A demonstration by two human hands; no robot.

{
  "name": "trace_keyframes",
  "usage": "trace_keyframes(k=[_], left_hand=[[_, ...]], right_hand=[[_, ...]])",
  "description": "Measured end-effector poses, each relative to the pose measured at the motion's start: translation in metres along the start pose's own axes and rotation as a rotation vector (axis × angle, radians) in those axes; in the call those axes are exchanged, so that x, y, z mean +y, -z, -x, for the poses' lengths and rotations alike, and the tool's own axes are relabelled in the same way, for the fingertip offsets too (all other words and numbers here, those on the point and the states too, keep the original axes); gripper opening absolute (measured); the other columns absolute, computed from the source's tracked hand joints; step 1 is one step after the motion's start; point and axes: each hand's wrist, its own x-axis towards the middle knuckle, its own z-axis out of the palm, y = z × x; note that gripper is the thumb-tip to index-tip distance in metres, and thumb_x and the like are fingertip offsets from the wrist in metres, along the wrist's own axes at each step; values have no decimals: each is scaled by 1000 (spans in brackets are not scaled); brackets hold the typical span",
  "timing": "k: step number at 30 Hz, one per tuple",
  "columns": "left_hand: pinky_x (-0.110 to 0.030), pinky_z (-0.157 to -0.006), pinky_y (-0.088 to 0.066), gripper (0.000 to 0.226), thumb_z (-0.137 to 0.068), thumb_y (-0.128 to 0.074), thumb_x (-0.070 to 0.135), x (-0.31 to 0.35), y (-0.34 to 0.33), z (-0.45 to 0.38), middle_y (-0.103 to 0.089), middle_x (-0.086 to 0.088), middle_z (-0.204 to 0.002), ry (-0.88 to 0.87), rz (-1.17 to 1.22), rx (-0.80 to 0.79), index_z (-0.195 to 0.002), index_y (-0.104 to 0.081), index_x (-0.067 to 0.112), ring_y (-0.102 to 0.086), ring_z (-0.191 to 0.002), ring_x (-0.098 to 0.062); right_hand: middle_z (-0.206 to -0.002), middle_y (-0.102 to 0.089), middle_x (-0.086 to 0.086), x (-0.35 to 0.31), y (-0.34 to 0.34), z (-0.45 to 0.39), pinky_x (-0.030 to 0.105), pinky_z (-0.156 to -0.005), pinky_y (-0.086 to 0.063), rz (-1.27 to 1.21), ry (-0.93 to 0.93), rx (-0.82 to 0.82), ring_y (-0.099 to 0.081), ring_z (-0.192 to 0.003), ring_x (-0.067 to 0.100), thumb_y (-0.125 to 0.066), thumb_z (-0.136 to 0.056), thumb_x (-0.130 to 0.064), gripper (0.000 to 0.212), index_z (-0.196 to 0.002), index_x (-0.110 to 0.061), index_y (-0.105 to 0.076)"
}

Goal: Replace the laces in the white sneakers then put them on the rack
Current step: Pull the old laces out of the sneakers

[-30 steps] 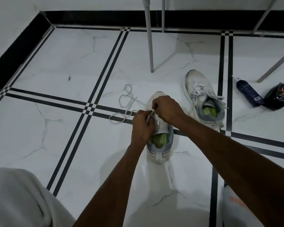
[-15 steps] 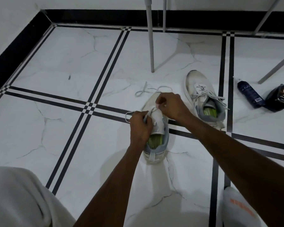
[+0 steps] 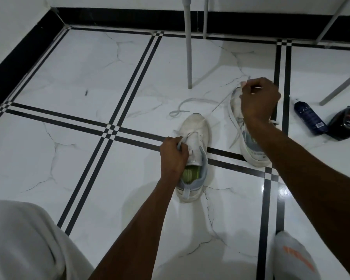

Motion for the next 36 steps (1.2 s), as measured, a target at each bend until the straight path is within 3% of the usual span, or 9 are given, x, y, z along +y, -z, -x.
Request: trace_keyframes(k=[5,7,11,15,20,22,27,31,36], left_hand=[[-24,-61,-26,26,-89,-59,5,2,-5,-1,-52,-5,-63,2,-5,-7,-64,-54,5,-46,-67,-21],[-22,-62,-27,23,-90,-59,6,2,-6,0,-56,-5,-66,5,6,-14,-67,-60,5,-49,-68,-19],[-25,-67,-34,21,-95,-59,13,1,-7,0,-64,-10,-76,9,-3,-14,-78,-69,5,-53,-75,-20],[-28,-71,-39,16,-94,-59,11,-3,-7,0,-65,-11,-80,7,-23,-20,-84,-70,4,-53,-78,-19],[-21,-65,-31,18,-93,-58,9,-2,-2,-1,-59,-8,-72,15,-37,-27,-76,-64,8,-50,-71,-18],[-20,-63,-27,21,-92,-59,8,1,-3,-1,-56,-7,-70,13,-38,-20,-72,-60,10,-48,-70,-18],[-25,-65,-34,23,-90,-60,11,0,-6,-2,-53,-10,-69,63,-49,-45,-67,-58,13,-51,-66,-20],[-25,-87,-40,41,-92,-65,19,13,-7,-9,-59,-12,-117,77,-124,-65,-132,-63,11,-53,-110,-25],[-23,-82,-41,16,-95,-63,19,25,-14,-32,-67,-9,-108,-83,-177,-121,-102,-74,10,-61,-103,-25]], right_hand=[[-92,-76,9,-3,-28,83,35,-81,-58,253,206,-769,-71,-83,20,-71,-84,-9,10,-90,-5,-78],[-92,-73,12,1,-36,97,38,-80,-56,414,279,-882,-68,-88,25,-73,-81,-16,16,-87,-2,-78],[-87,-56,5,-7,-46,105,32,-62,-43,638,407,-856,-60,-90,26,-69,-83,-15,14,-76,-3,-64],[-98,-64,11,-3,-45,107,29,-69,-36,639,516,-837,-60,-97,27,-51,-92,-8,14,-84,-6,-62],[-75,-71,9,-8,-11,33,31,-77,-51,270,195,-182,-64,-68,20,-56,-92,-15,25,-76,-5,-70],[-78,-73,5,-9,-1,14,30,-82,-55,189,85,-101,-66,-68,13,-60,-92,-18,20,-81,-6,-73],[-90,-72,10,-13,-4,34,36,-71,-63,-303,-274,-275,-76,-79,18,-64,-95,-11,14,-97,3,-65],[-103,-67,25,-36,4,38,43,-79,-62,-570,-457,-518,-74,-93,34,-58,-98,-5,10,-91,-5,-51],[-104,-64,26,-50,10,43,49,-80,-61,-580,-517,-609,-72,-97,38,-59,-98,-8,9,-101,-5,-51]])
